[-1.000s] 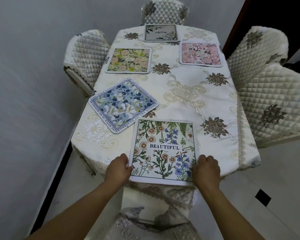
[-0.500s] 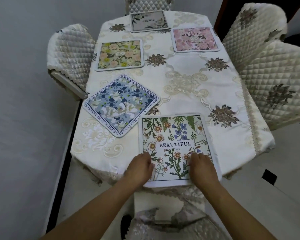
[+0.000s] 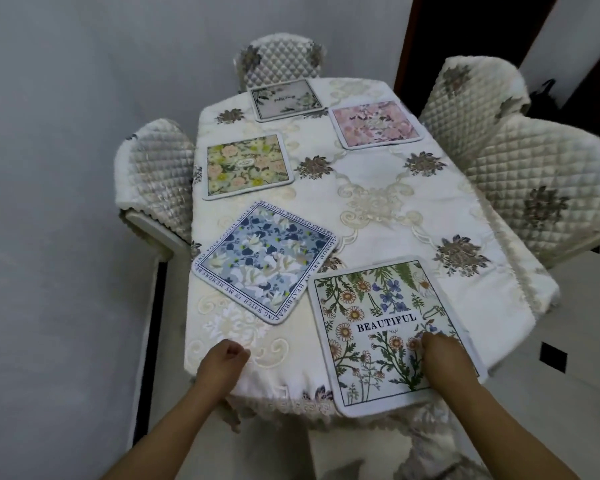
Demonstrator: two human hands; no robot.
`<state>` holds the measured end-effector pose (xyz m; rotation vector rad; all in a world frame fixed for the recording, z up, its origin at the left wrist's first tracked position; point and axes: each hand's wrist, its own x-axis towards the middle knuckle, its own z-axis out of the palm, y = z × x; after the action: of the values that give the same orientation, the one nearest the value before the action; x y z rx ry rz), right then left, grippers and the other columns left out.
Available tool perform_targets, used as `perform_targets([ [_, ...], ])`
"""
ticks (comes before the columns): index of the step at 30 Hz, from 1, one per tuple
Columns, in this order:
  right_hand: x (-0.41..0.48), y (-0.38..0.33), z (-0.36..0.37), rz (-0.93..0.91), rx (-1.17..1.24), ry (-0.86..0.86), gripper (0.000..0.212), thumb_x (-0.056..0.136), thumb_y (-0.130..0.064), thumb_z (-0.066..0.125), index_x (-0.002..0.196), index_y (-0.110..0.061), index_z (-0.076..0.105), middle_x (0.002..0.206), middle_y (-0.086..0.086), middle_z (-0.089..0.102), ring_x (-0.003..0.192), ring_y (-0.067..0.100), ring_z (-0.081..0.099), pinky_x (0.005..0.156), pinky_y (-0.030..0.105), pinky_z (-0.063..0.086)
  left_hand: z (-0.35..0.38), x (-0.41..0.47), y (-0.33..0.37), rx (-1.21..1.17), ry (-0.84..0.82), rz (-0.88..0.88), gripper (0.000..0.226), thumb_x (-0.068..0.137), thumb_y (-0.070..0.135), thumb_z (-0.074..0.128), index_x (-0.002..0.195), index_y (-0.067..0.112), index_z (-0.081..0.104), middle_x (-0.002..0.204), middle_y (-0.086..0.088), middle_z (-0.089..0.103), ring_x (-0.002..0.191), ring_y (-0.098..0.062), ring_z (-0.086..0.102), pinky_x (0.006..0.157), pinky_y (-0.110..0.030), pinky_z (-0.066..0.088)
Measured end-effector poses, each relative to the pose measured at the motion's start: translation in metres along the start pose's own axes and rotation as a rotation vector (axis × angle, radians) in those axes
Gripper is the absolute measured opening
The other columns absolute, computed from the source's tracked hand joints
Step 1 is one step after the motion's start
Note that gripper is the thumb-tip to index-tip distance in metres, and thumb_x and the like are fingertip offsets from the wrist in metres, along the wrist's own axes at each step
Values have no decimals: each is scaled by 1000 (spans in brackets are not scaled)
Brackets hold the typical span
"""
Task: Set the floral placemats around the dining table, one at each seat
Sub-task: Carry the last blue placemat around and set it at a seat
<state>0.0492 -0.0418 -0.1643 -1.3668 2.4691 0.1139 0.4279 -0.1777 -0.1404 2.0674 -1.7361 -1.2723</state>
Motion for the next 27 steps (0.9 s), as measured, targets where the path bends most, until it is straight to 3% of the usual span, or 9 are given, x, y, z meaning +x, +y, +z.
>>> perform_targets([
  [4, -6, -27, -31, 84, 6, -125, 16, 88, -14, 51, 92, -15, 66, 96, 5, 70, 81, 21, 63, 75, 30, 53, -43, -14, -18, -28, 19, -60, 16, 88, 20, 67, 84, 5, 63, 87, -14, 66, 87, -34, 63, 73, -36, 44],
  [8, -3, -96, -45, 61, 315, -107, 10, 90, -16, 50, 83, -16, 56, 90, 7, 68, 76, 21, 61, 68, 30, 49, -93, 32, 1, 43, 41, 5, 21, 88, 15, 65, 77, -2, 64, 75, -16, 62, 74, -25, 56, 70, -34, 39],
  [11, 1, -162, -40, 14, 575, -102, 11, 91, -21, 55, 92, -15, 64, 92, 7, 67, 84, 23, 63, 71, 30, 49, -120, 95, 29, 119, 49, 85, 22, 89, 14, 62, 73, -2, 61, 70, -18, 60, 71, -26, 55, 66, -35, 38],
  [13, 14, -203, -36, 37, 627, -38, 22, 93, -24, 54, 108, -13, 65, 109, 10, 67, 100, 27, 63, 82, 31, 48, -128, 145, 46, 155, 24, 149, 10, 89, 16, 62, 86, 7, 61, 83, -16, 63, 82, -31, 60, 70, -35, 39],
  [15, 33, -232, -36, 88, 640, 27, 28, 96, -24, 46, 114, -10, 63, 116, 12, 65, 105, 29, 61, 85, 32, 48, -127, 190, 58, 204, 6, 212, 15, 88, 16, 63, 100, 6, 60, 101, -19, 63, 97, -36, 61, 78, -35, 40],
  [20, 65, -273, -31, 244, 395, 65, 20, 90, -16, 44, 94, -8, 63, 101, 14, 66, 91, 29, 61, 74, 33, 49, -123, 254, 76, 232, -66, 216, 35, 88, 21, 61, 115, 0, 53, 107, -22, 64, 101, -38, 59, 76, -35, 42],
  [24, 75, -292, -26, 360, 371, 65, 25, 90, -21, 48, 102, -5, 64, 107, 17, 62, 99, 32, 58, 81, 35, 50, -128, 281, 90, 275, -118, 175, 31, 87, 23, 60, 104, -1, 53, 110, -27, 61, 101, -41, 58, 73, -34, 39],
  [27, 83, -299, -30, 435, 418, 4, 25, 89, -21, 53, 105, -5, 63, 109, 18, 62, 102, 33, 58, 81, 34, 50, -134, 294, 96, 269, -197, 144, 26, 90, 26, 57, 88, 0, 54, 94, -24, 64, 93, -40, 61, 68, -33, 38],
])
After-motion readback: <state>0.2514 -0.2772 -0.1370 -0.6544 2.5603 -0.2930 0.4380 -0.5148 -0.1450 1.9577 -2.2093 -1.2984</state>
